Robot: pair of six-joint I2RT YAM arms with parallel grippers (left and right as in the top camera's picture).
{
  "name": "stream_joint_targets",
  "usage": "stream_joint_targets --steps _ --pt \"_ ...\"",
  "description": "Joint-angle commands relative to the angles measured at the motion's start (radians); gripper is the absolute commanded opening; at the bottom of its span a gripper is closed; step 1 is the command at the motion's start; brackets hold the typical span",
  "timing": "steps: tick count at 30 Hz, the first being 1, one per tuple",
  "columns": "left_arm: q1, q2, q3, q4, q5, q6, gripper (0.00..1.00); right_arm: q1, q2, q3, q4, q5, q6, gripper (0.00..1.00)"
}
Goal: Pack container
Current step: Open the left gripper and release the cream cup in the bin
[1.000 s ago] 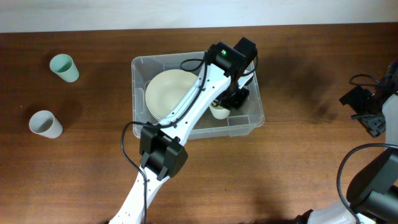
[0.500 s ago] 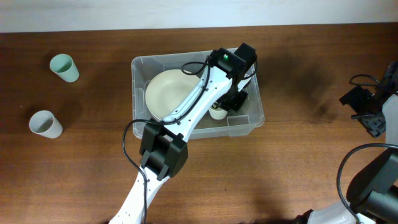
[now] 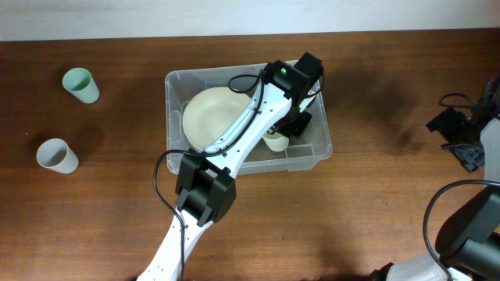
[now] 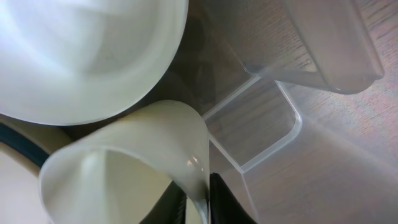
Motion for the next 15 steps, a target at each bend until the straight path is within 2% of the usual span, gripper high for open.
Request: stream_joint_targets --steps 1,10,15 --pt "0.002 0.004 -0.004 0.002 -0.013 -0.001 0.18 0.003 -0.006 -0.001 0.000 0.005 0.005 0.99" --pt "0.002 0.003 0.014 -0.005 -0.012 0.006 0.29 0.003 -0.006 -0.001 0.000 0.005 0.005 0.99" --pt "0.002 0.002 0.101 -0.031 -0.013 0.036 0.34 0.003 -0.006 -0.001 0.000 0.005 0.005 0.99"
